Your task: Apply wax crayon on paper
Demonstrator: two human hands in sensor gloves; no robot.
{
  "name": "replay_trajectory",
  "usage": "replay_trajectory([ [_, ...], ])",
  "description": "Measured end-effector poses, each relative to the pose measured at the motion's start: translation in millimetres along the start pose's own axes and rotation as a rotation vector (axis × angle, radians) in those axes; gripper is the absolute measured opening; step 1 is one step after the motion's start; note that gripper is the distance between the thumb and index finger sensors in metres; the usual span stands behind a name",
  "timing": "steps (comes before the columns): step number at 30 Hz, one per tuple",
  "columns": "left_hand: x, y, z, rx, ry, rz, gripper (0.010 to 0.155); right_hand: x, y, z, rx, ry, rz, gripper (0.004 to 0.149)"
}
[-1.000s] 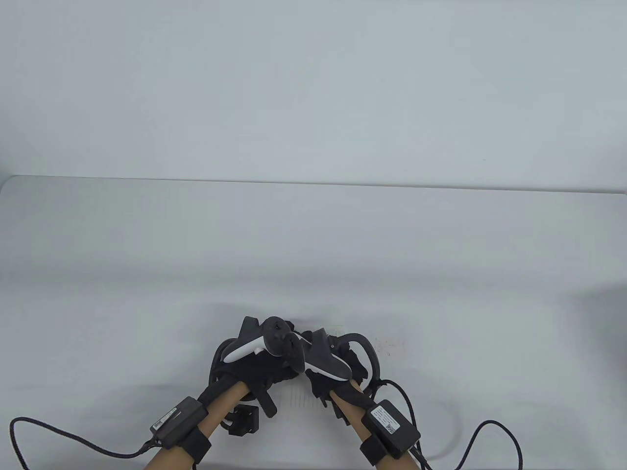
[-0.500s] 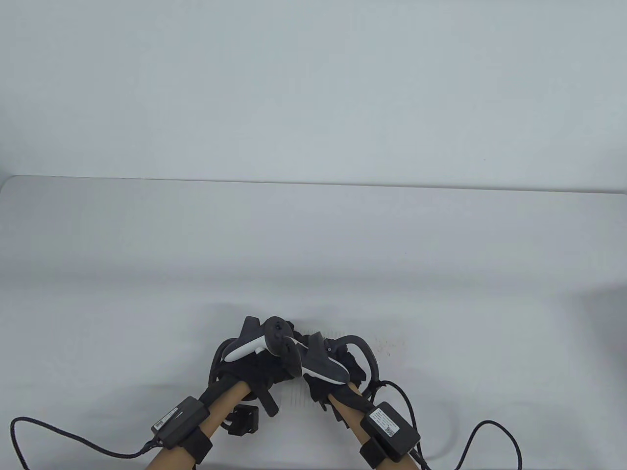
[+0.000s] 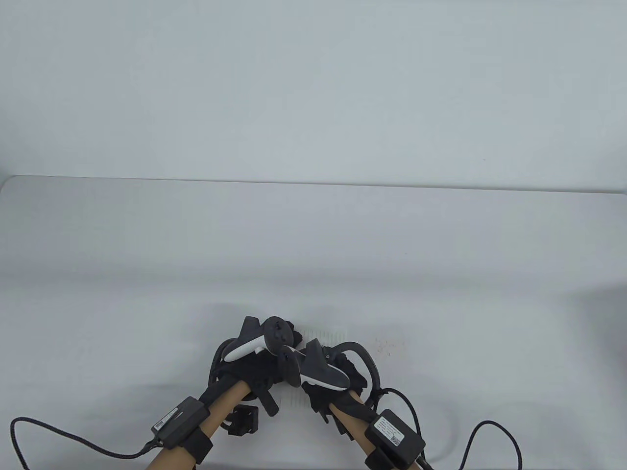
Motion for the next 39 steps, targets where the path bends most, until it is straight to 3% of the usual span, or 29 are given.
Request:
replay_trajectory([
  [13, 0, 0, 0, 0.0, 0.0, 0.0, 0.074, 6, 14, -4, 0.073, -0.011, 0.051, 0.041],
  [15, 0, 0, 1, -0.005, 0.008, 0.003, 0.074, 2, 12, -3, 0.08, -0.035, 0.045, 0.041],
  [18, 0, 0, 1, -0.01, 0.012, 0.006, 0.074, -17, 5, 9, -0.062, -0.105, -0.046, 0.043],
  [25, -1, 0, 1, -0.014, 0.019, 0.007, 0.074, -32, -16, 4, -0.106, -0.135, -0.116, 0.041],
  [39, -2, 0, 2, -0.02, 0.026, 0.009, 0.074, -23, -28, 5, -0.039, -0.118, -0.055, 0.04],
])
Point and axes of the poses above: the tracker on the back of each hand, its own x axis roughly to the thumb side, its own y axis roughly from the fingertips to the wrist, z = x × y, the point moved 4 cm from there along -y, roughly from the wrist to the fingertips, and after that the axes turned 3 degrees about x, right-handed, at the moved point
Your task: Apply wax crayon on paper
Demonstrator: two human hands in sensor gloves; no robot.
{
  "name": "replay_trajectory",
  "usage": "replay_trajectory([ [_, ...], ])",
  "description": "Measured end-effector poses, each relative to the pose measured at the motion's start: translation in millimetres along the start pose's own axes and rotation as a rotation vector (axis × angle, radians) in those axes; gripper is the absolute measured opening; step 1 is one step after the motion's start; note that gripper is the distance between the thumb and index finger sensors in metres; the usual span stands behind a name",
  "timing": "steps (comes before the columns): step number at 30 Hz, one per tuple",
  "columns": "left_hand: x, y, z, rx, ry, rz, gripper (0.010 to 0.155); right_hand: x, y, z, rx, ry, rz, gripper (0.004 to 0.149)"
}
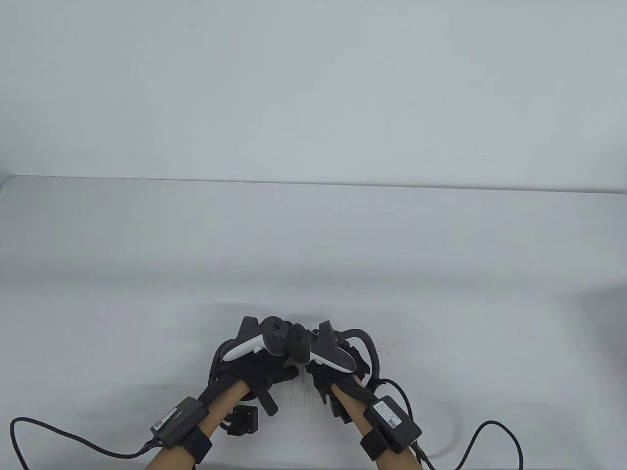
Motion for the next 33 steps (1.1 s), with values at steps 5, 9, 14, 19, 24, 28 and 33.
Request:
replay_trajectory([
  [5, 0, 0, 0, 0.0, 0.0, 0.0, 0.074, 7, -1, 3, -0.002, 0.095, 0.004, 0.04],
  [9, -1, 0, 0, -0.002, 0.004, -0.001, 0.074, 9, -1, 4, 0.009, 0.142, -0.014, 0.039],
  [14, -1, 0, 0, 0.001, -0.003, -0.002, 0.074, 1, 3, 4, 0.034, 0.181, -0.043, 0.039],
  [19, -1, 0, 0, 0.001, -0.002, -0.002, 0.074, -17, 8, 3, 0.049, 0.198, -0.083, 0.039],
  [24, -1, 0, 0, 0.001, -0.001, -0.002, 0.074, -33, 13, 3, 0.049, 0.165, -0.118, 0.039],
  [28, -1, 0, 0, 0.001, -0.001, -0.002, 0.073, -42, 16, 2, 0.045, 0.136, -0.136, 0.039],
  [33, -1, 0, 1, 0.0, 0.004, -0.001, 0.074, -51, 18, 0, 0.03, 0.093, -0.142, 0.039],
])
Point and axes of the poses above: the tracker on the back of each hand, its own x axis roughly to the thumb side, its own y axis roughly from the fingertips to the wrist, z = x × y, the point moved 4 cm from there along -y, roughly from the wrist to the fingertips, and after that the axes turned 3 degrees about x, right-handed, at the moved point
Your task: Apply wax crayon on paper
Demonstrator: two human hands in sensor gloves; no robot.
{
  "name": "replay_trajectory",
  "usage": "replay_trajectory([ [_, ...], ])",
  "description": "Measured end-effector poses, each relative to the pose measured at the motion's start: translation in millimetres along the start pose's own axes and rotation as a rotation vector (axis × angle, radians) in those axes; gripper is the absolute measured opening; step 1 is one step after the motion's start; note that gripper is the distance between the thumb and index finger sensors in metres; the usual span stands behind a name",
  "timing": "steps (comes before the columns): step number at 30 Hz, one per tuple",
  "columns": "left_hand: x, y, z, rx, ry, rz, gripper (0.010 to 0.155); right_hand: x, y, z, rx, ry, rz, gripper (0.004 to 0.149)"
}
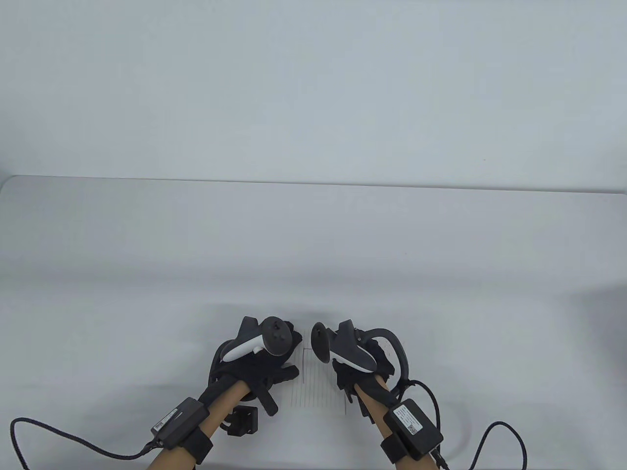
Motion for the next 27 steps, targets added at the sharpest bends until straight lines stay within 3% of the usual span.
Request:
replay_trajectory([
  [5, 2, 1, -2, 0.015, -0.004, 0.004, 0.074, -10, 1, -5, -0.002, -0.096, 0.005, 0.039],
  [7, 6, 4, -7, 0.082, -0.032, 0.005, 0.077, -12, 1, -7, 0.009, -0.124, 0.008, 0.039],
  [9, 20, 6, -12, 0.16, -0.041, 0.086, 0.077, -13, 0, -7, 0.017, -0.134, 0.013, 0.039],
  [11, 33, 2, -10, 0.132, -0.011, 0.158, 0.076, -14, -1, -8, 0.022, -0.148, 0.019, 0.039],
  [15, 50, -15, -2, 0.014, 0.016, 0.17, 0.074, -17, -1, -9, 0.029, -0.174, 0.026, 0.04],
  [27, 50, -24, 7, -0.014, -0.027, 0.133, 0.074, -14, 0, -10, 0.012, -0.161, 0.024, 0.04],
])
Point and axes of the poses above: the tracker on the back of each hand, its own x axis roughly to the thumb side, its own y axis roughly from the fingertips to the wrist, z = x × y, the point moved 4 cm from there along -y, roughly from the wrist to the fingertips, and after that the axes turned 3 degrees about x, right-handed, at the moved point
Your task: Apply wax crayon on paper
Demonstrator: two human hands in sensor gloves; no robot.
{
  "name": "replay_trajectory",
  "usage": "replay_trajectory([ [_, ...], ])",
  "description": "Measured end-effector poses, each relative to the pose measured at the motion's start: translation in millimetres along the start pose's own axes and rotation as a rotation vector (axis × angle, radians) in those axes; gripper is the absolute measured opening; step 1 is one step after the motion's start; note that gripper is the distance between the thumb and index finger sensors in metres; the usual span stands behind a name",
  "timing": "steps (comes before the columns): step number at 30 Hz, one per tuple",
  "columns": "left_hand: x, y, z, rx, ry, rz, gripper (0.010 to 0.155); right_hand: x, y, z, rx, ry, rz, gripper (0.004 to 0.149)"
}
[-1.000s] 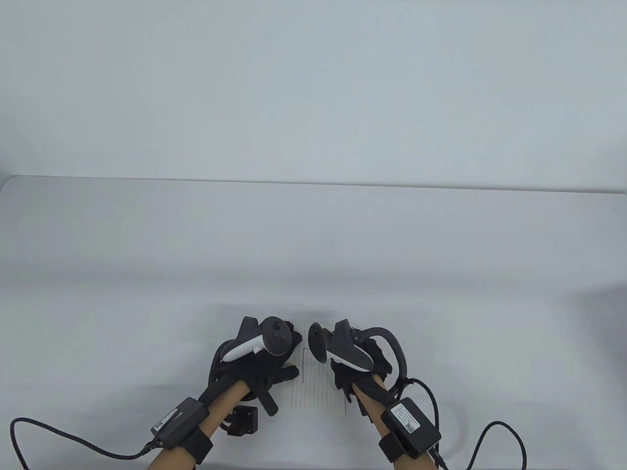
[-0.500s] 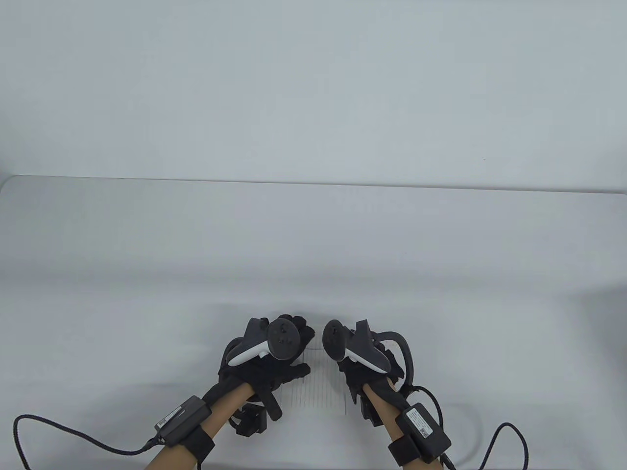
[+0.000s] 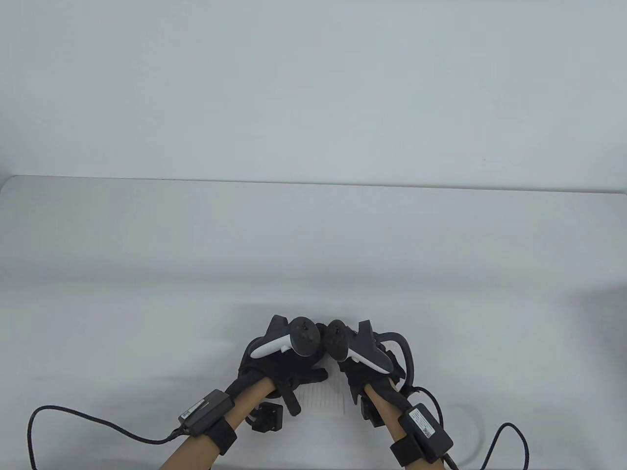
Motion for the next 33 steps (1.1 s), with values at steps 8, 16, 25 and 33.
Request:
replay_trajectory([
  [8, -4, -2, -2, -0.002, 0.011, -0.025, 0.074, 2, -3, 1, -0.024, 0.0, -0.028, 0.04],
  [16, -5, -2, -2, -0.011, 0.014, -0.029, 0.074, 3, -3, 1, 0.02, -0.028, -0.024, 0.04],
  [25, -4, -2, -1, -0.015, 0.015, -0.028, 0.074, 9, 2, -2, 0.236, -0.036, -0.021, 0.041],
  [33, -4, -2, -1, -0.017, 0.015, -0.028, 0.074, 13, 9, -8, 0.39, -0.026, 0.007, 0.041],
])
Point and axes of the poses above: the tracker on the back of each hand, its own x axis roughly to the thumb side, its own y axis roughly from the fingertips to the wrist, z = x × y, the point moved 4 cm from there along -y, roughly from the wrist to the fingertips, and after that the axes turned 3 degrees about x, right-handed, at the moved point
